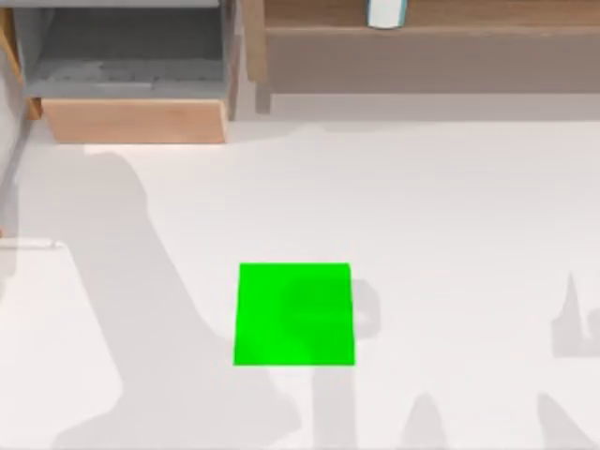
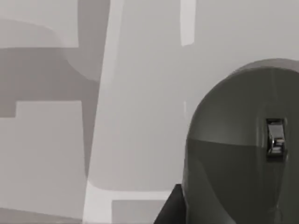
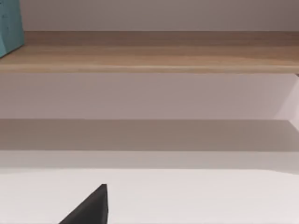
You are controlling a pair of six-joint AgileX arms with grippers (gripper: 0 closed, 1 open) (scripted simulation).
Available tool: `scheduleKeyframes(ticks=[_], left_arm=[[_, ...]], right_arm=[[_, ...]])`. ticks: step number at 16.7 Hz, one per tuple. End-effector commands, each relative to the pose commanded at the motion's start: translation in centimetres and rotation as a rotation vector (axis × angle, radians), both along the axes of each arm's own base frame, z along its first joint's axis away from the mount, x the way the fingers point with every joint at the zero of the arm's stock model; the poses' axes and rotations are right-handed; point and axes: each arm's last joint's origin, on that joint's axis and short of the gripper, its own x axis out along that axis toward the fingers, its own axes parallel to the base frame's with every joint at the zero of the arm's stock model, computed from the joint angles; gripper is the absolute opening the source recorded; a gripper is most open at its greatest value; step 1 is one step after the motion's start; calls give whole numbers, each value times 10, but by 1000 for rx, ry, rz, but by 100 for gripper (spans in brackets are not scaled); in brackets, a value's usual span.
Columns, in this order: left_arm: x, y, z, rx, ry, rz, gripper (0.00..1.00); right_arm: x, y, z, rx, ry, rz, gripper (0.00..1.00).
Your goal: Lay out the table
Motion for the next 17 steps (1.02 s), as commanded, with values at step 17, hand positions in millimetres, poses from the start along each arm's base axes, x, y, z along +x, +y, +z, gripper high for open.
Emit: scheduleKeyframes(ticks=[17], left_arm=[[-32, -163, 121, -23, -204, 86, 0]], right_arm=[[0, 0, 0, 0, 0, 0, 100]])
